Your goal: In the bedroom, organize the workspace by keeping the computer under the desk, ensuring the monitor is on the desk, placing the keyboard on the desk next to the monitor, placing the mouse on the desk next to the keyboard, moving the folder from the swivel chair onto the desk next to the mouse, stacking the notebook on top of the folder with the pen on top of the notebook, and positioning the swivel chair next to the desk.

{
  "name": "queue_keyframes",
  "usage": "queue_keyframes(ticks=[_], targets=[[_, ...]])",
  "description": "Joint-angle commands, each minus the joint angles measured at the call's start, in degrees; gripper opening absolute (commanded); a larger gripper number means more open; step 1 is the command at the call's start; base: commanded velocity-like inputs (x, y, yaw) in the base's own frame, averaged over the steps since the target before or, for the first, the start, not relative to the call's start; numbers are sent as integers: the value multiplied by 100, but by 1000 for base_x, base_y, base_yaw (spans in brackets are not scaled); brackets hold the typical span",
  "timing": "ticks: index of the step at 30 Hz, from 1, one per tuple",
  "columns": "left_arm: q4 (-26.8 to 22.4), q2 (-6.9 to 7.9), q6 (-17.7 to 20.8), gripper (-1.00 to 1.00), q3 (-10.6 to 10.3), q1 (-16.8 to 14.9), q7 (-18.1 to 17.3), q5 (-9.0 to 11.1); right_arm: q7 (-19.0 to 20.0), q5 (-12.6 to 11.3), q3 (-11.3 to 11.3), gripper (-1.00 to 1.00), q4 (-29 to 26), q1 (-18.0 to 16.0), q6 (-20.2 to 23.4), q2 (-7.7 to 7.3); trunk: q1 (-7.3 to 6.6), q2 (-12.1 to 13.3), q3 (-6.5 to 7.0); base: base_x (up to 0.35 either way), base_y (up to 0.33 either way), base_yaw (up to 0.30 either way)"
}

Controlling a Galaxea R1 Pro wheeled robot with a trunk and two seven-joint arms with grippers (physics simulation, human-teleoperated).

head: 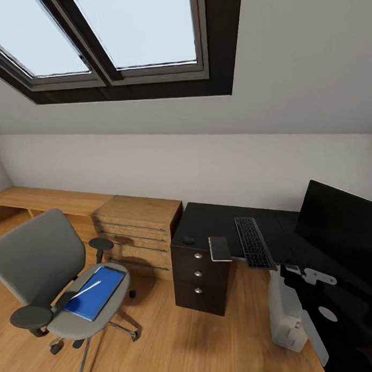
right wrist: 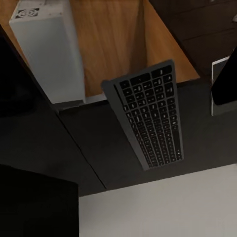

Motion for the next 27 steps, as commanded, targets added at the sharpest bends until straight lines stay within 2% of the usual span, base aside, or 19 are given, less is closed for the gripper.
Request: queue_keyframes(ticks=[1,11,27], targets=[[7,0,-13,100,-35,-7,-39,61,-17,-60,10,100,3,-4,-27,-4,5,-12,-5,179,-177,134],[8,0,-15,100,-33,-7,-39,64,-18,-68,-13,100,18,-4,-50,-11,5,-12,79,159,-145,89],[6,0,-17,100,-33,-7,-38,66,-17,-86,-26,100,20,-3,-50,-13,5,-12,152,11,-9,-58]])
